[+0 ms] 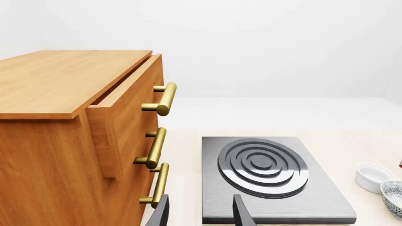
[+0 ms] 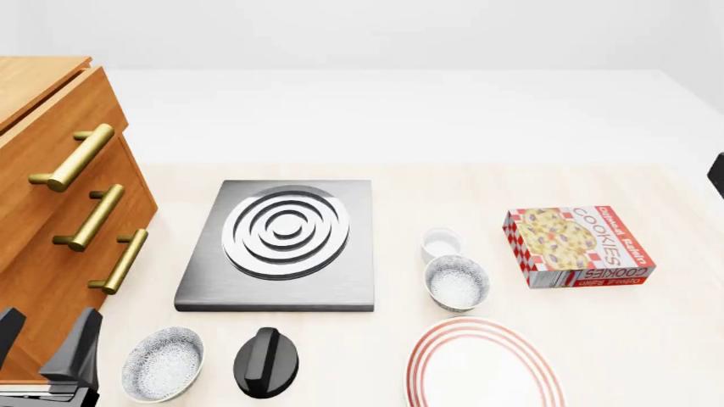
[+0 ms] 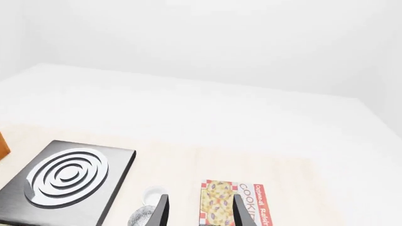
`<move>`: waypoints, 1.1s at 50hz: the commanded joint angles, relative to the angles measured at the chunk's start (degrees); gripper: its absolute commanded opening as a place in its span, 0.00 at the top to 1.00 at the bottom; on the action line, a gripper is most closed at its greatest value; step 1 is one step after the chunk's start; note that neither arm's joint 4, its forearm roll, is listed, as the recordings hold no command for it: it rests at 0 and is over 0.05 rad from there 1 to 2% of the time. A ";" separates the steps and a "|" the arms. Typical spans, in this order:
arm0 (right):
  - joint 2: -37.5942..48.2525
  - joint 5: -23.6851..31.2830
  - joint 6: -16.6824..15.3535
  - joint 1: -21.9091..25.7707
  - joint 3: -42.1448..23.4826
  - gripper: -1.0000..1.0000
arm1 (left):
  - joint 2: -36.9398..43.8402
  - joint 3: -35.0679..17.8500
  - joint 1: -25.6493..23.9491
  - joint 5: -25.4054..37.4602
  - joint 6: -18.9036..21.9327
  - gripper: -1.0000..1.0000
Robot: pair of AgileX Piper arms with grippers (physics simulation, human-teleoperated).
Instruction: Pick the akita bowl between the plate and the ramekin and place it on the plate.
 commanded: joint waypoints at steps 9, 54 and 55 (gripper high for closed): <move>19.37 12.22 -0.38 4.04 -18.27 0.00 | 0.00 0.00 0.00 0.00 0.00 0.00; 48.80 8.47 2.91 3.10 -11.94 0.00 | 0.00 0.00 0.00 0.00 0.00 0.00; 49.94 7.84 3.10 2.98 -11.52 0.00 | 0.00 0.00 0.00 0.00 0.00 0.00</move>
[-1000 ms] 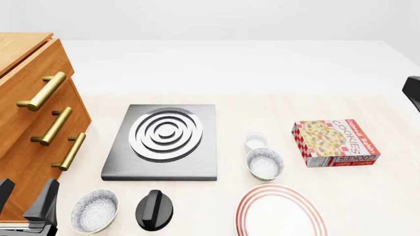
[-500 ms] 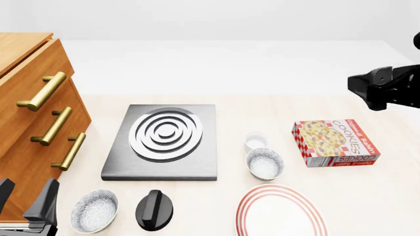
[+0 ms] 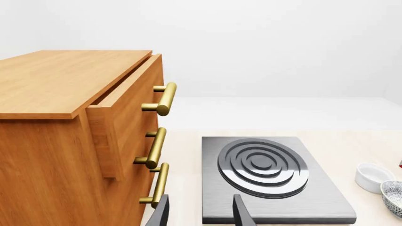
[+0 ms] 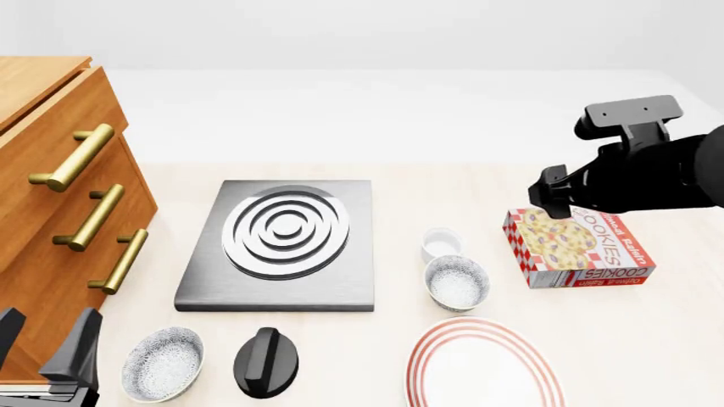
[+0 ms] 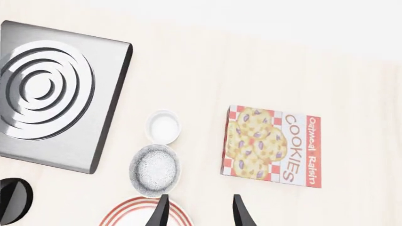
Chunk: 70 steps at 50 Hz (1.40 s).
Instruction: Pick the akita bowl between the plate and the ramekin and place it on the plate.
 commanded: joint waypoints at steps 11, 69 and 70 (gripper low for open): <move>10.72 -8.92 4.48 -0.53 5.32 0.00 | 0.00 0.00 0.00 0.00 0.00 0.00; 21.26 -22.36 14.93 5.23 12.10 0.00 | 0.00 0.00 0.00 0.00 0.00 0.00; 20.97 -22.36 14.58 4.89 12.29 0.00 | 0.00 0.00 0.00 0.00 0.00 0.00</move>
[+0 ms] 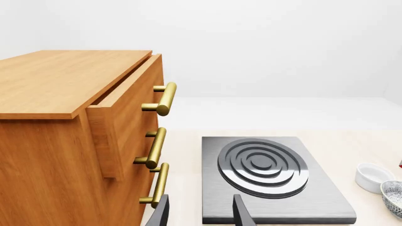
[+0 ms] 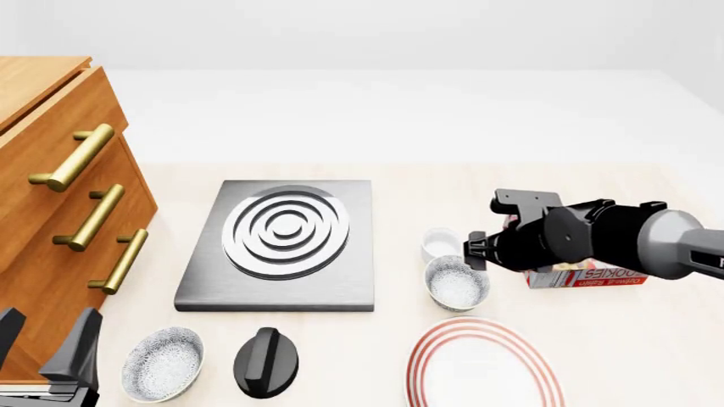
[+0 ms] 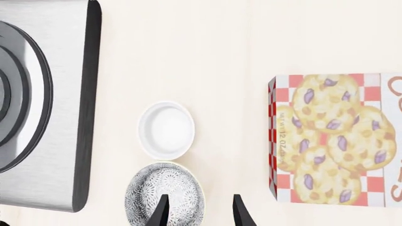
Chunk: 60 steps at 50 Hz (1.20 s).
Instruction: Pick the akita bowl between the plate and the ramekin and place it on the plate.
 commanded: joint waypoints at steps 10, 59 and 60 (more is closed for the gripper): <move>-3.94 -0.64 -1.61 -0.84 4.06 0.00 | 0.00 0.00 0.00 0.00 0.00 0.00; 4.49 -9.19 -0.14 1.48 7.14 1.00 | 0.00 0.00 0.00 0.00 0.00 0.00; 4.34 -9.16 -0.53 1.32 7.11 1.00 | 0.00 0.00 0.00 0.00 0.00 0.00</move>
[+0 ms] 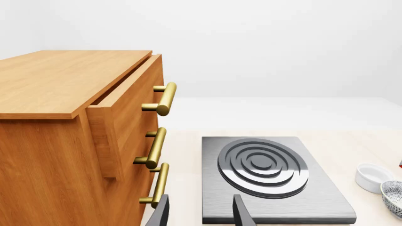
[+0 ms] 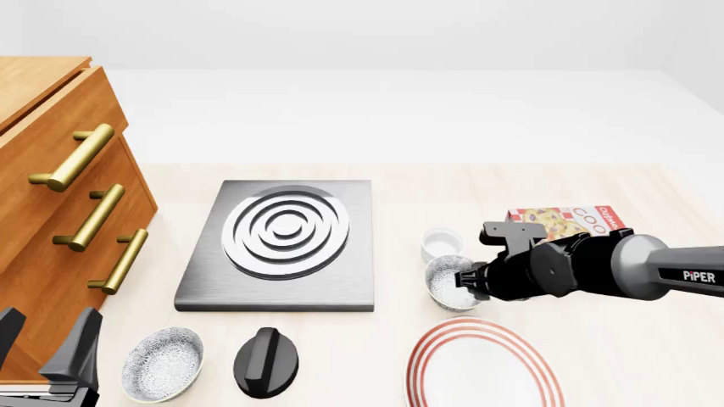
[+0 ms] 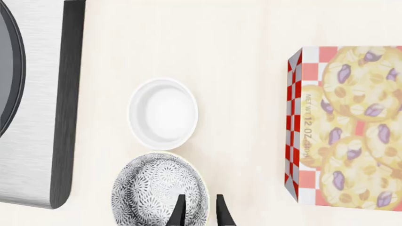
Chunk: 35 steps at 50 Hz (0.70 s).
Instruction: Pick the akita bowl between the plate and the ramekin and place it on the plate.
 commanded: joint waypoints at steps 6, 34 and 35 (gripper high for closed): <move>-0.88 -1.11 -1.64 -0.86 0.98 1.00 | 0.00 0.00 0.00 0.00 0.00 0.00; -18.09 8.12 -1.60 2.19 0.57 1.00 | 0.00 0.00 0.00 0.00 0.00 0.00; -18.58 8.34 -1.81 2.02 0.59 1.00 | 0.00 0.00 0.00 0.00 0.00 0.00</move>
